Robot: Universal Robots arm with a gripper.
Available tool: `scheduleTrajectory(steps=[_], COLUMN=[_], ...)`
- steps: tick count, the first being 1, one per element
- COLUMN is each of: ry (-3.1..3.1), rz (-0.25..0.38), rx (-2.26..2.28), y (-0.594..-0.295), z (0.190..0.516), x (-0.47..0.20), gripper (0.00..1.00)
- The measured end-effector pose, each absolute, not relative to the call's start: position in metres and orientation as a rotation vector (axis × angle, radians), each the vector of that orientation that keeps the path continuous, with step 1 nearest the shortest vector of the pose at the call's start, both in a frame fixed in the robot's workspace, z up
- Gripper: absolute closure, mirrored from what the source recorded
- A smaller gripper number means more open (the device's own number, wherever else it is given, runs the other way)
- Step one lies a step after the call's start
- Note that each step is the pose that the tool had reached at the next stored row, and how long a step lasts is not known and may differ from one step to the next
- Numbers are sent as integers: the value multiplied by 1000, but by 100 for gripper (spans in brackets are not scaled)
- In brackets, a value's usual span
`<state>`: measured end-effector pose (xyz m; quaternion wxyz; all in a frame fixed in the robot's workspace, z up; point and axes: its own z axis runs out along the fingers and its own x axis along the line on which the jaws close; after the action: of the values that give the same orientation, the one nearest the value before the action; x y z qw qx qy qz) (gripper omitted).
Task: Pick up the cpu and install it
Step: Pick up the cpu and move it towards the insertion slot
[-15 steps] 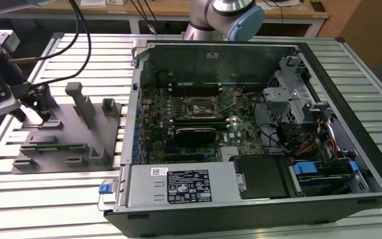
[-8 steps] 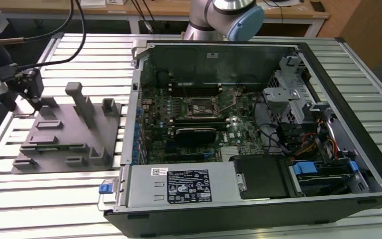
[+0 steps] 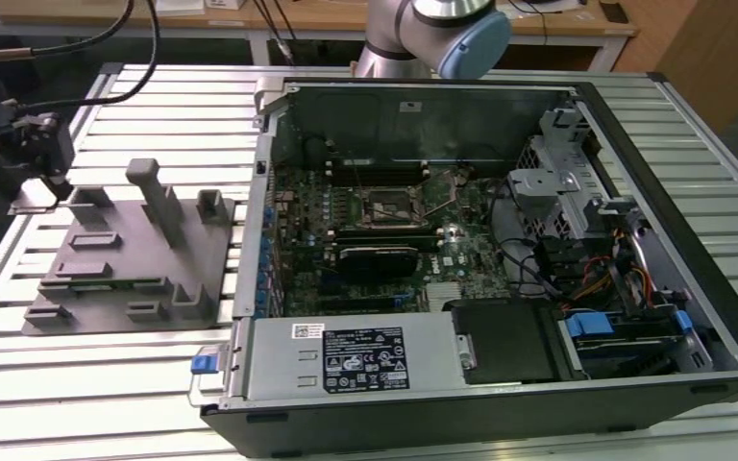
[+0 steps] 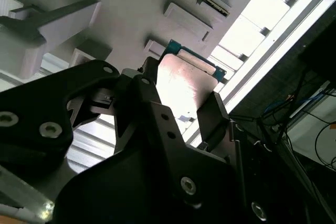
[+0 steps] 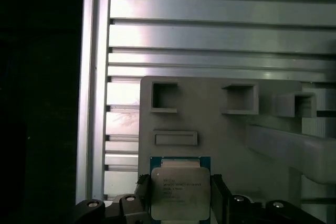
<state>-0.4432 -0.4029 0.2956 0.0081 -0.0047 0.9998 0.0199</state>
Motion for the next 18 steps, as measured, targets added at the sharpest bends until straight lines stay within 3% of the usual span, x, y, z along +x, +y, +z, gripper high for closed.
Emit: scheduleTrajectory(steps=[18], ry=[3123], rz=[62], rx=[-15], y=[-403], z=[346], x=[-443], gripper=[46])
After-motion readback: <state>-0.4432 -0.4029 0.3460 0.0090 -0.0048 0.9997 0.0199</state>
